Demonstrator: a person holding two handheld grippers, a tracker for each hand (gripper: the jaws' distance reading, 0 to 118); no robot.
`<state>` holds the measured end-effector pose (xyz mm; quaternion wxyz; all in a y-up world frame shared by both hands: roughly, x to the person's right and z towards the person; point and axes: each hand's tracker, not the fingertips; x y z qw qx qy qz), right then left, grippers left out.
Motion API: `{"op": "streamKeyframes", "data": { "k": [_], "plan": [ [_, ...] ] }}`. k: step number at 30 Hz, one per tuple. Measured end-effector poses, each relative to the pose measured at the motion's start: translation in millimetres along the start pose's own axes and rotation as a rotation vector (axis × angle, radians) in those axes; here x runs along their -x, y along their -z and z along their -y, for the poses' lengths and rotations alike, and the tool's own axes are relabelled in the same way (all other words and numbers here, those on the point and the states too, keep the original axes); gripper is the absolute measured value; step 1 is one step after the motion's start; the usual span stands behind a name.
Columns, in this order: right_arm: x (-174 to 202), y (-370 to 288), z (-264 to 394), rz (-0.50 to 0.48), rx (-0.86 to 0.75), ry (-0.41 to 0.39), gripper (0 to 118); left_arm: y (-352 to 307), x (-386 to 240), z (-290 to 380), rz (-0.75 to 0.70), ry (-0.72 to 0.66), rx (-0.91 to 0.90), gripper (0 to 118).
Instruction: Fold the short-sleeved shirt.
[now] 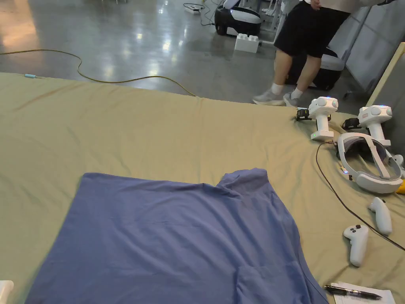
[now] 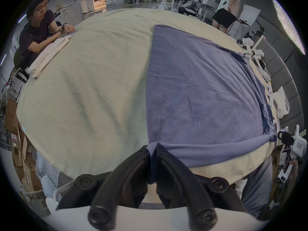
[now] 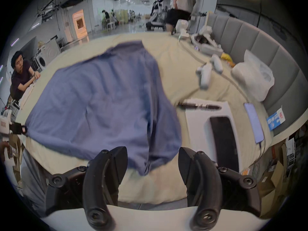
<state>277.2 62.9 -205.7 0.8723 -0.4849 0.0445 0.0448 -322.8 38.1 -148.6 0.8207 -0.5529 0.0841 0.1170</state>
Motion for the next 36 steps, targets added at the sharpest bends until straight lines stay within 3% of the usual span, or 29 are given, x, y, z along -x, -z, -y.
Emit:
{"op": "streamKeyframes", "data": {
  "k": [9,10,11,12,13,15,20,27,36],
  "plan": [
    [7.2,41.6,16.2,-0.014,0.058,0.027,59,10.6,8.3,2.4,0.006,-0.004,0.008,8],
    [8.6,40.5,15.5,-0.024,0.054,0.009,48,11.0,8.7,2.7,0.007,-0.004,0.007,8],
    [9.8,38.9,14.3,-0.068,0.043,-0.017,25,10.5,5.7,1.8,0.009,-0.005,0.007,8],
    [11.8,34.4,13.4,-0.1,0.043,-0.015,12,11.1,5.5,1.9,0.011,-0.007,0.008,8],
    [16.2,32.6,12.2,-0.043,0.068,-0.037,11,11.9,5.4,2.0,0.007,-0.005,0.008,8],
    [20.3,27.2,9.4,-0.027,0.063,-0.1,10,8.6,4.1,2.6,0.009,-0.005,0.009,8],
    [21.6,2.9,2.0,-0.004,0.091,-0.136,9,-5.7,1.2,5.4,0.016,0.003,-0.008,8],
    [25.1,-14.2,-26.8,-0.008,0.008,-0.099,9,-24.9,6.3,-13.8,0.078,-0.005,-0.146,8],
    [32.0,5.4,-118.4,-0.007,-0.102,-0.09,9,-22.9,-5.5,-96.8,0.104,0.001,-0.26,8]
  ]
}}
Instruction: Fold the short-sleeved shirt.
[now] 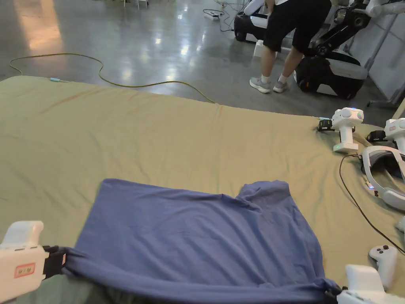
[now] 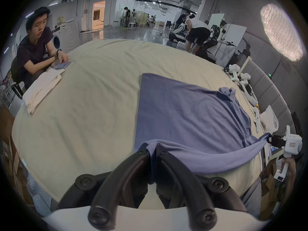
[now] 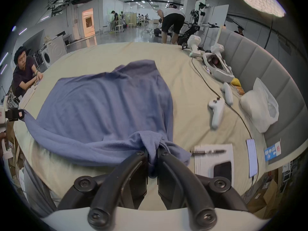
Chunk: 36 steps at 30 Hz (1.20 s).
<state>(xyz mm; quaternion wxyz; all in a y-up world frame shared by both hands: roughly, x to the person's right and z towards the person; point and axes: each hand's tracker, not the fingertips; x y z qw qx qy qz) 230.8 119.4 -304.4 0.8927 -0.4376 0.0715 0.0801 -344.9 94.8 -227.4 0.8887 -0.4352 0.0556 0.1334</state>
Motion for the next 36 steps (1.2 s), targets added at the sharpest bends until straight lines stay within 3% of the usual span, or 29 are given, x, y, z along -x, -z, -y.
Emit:
{"op": "streamKeyframes", "data": {
  "k": [7,13,15,18,20,28,32,36],
  "plan": [
    [-6.3,73.7,-52.7,-0.009,0.035,-0.003,9,68.1,4.4,-51.7,-0.022,-0.019,0.057,8],
    [-6.1,124.6,-60.7,-0.022,0.099,-0.001,11,117.1,7.3,-67.0,-0.039,-0.048,0.119,8],
    [-4.3,131.6,-60.4,-0.014,0.115,-0.005,25,129.3,12.2,-74.2,-0.043,-0.045,0.124,11],
    [-3.5,123.3,-57.4,0.029,0.074,-0.006,63,119.8,6.7,-72.7,-0.066,-0.039,0.114,28],
    [-4.0,105.3,-57.1,0.025,-0.009,0.03,64,106.7,4.2,-71.8,-0.041,-0.042,0.075,50],
    [31.0,3.6,-68.9,0.037,-0.509,0.092,64,20.6,-37.1,-66.4,0.059,-0.014,-0.29,50],
    [63.9,-41.2,-62.4,0.05,-0.742,0.099,64,-27.8,-72.7,-47.1,0.016,0.068,-0.53,50],
    [89.1,-66.0,-52.7,0.084,-0.859,0.118,62,-65.9,-108.6,-25.0,-0.052,0.158,-0.695,48]
  ]
}}
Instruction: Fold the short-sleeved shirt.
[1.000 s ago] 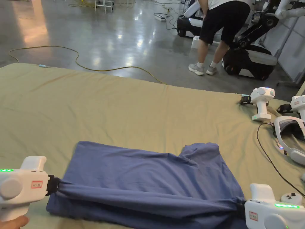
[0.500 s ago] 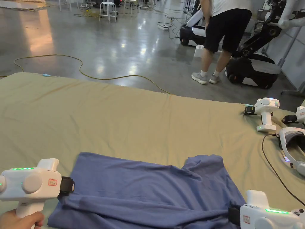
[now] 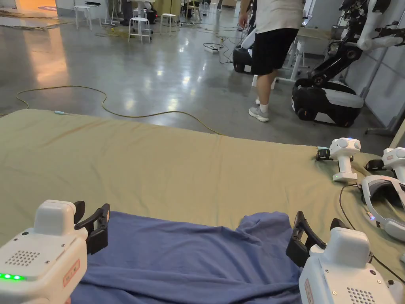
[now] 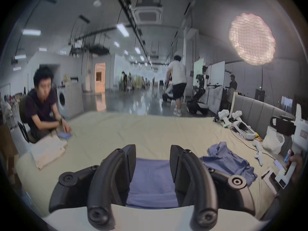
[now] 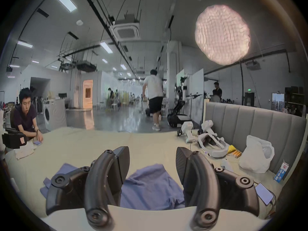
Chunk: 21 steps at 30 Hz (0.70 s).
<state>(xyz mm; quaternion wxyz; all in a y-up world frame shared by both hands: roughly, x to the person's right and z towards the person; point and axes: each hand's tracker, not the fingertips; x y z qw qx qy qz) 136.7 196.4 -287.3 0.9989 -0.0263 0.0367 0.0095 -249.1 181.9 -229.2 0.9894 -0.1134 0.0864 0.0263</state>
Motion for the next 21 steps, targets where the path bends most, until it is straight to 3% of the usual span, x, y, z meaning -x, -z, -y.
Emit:
{"op": "streamKeyframes", "data": {
  "k": [1,2,3,4,6,7,8,15,21],
  "plan": [
    [2.3,-4.7,-0.3,-0.008,-0.005,0.01,56,-6.4,-4.7,-0.8,-0.015,0.005,-0.025,43],
    [5.0,-9.5,-0.4,-0.014,-0.013,0.019,43,-12.8,-8.7,-1.6,-0.011,0.007,-0.045,37],
    [7.5,-12.4,-0.8,-0.01,-0.011,0.016,21,-12.9,-8.8,-1.7,-0.009,0.007,-0.049,29],
    [10.3,-12.2,-0.6,0.005,-0.016,0.007,9,-15.8,-11.9,-1.8,-0.017,0.003,-0.052,23],
    [10.2,-16.3,2.1,0.003,-0.024,-0.001,1,-20.9,-14.3,-1.7,-0.011,-0.01,-0.053,16],
    [10.1,-17.8,2.6,-0.018,-0.021,-0.005,0,-19.4,-10.0,-0.5,-0.006,-0.022,-0.057,4],
    [11.5,-16.8,3.0,-0.017,-0.023,-0.017,0,-21.5,-10.8,0.9,-0.008,-0.025,-0.061,1],
    [15.1,-23.2,4.9,-0.04,-0.048,-0.127,0,-22.1,9.0,16.6,-0.028,-0.032,0.021,0],
    [12.3,-18.4,11.0,-0.059,-0.01,-0.114,0,5.8,55.4,48.7,-0.035,-0.107,0.312,0]
  ]
}}
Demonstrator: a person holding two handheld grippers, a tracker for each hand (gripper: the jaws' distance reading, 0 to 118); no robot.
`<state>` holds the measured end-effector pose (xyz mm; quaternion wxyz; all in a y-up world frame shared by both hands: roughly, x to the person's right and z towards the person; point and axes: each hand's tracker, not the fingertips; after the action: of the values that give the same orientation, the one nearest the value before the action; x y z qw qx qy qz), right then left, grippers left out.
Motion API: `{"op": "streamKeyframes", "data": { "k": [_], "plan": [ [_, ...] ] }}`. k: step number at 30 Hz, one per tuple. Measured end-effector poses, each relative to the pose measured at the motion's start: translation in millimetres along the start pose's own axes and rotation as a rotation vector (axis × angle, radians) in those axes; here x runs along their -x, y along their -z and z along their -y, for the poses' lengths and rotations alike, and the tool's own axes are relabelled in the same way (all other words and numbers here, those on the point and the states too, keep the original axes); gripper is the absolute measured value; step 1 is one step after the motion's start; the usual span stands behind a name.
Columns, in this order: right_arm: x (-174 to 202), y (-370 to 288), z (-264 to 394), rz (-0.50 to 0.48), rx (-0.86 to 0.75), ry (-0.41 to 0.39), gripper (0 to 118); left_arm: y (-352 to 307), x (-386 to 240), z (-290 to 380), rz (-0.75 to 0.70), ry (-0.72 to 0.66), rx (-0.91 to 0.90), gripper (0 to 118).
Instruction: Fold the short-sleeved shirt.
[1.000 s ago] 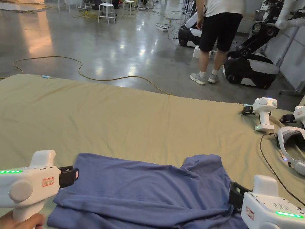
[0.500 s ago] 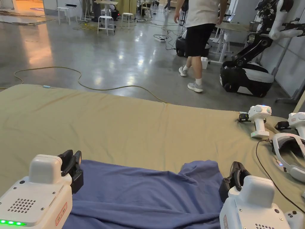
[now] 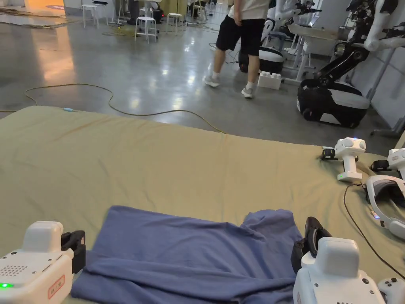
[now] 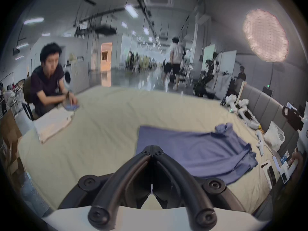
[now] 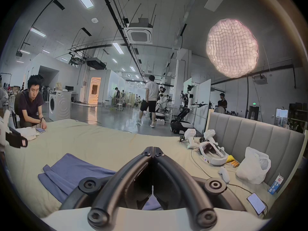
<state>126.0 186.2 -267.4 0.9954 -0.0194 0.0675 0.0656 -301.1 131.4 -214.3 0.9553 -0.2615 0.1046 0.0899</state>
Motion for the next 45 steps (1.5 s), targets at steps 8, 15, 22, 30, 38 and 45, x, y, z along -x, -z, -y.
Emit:
{"op": "streamKeyframes", "data": {
  "k": [8,15,22,30,38,45],
  "plan": [
    [-5.6,8.7,23.0,-0.004,0.122,0.023,0,92.5,50.0,22.3,0.054,-0.094,0.426,13],
    [-17.7,6.3,41.6,0.024,0.195,0.008,0,137.3,50.6,39.1,-0.034,-0.062,0.607,59],
    [-31.8,4.9,57.3,0.052,0.264,0.004,0,129.4,19.2,44.9,-0.107,0.07,0.648,57],
    [-63.4,14.5,77.1,0.112,0.419,0.045,30,127.7,10.5,58.5,-0.073,0.108,0.634,8],
    [-119.0,48.4,129.1,0.039,0.803,0.082,70,106.8,26.8,47.5,-0.036,0.085,0.593,8],
    [-116.5,88.8,172.4,-0.036,0.972,0.06,70,97.0,27.2,43.8,-0.029,0.087,0.556,8]
  ]
}}
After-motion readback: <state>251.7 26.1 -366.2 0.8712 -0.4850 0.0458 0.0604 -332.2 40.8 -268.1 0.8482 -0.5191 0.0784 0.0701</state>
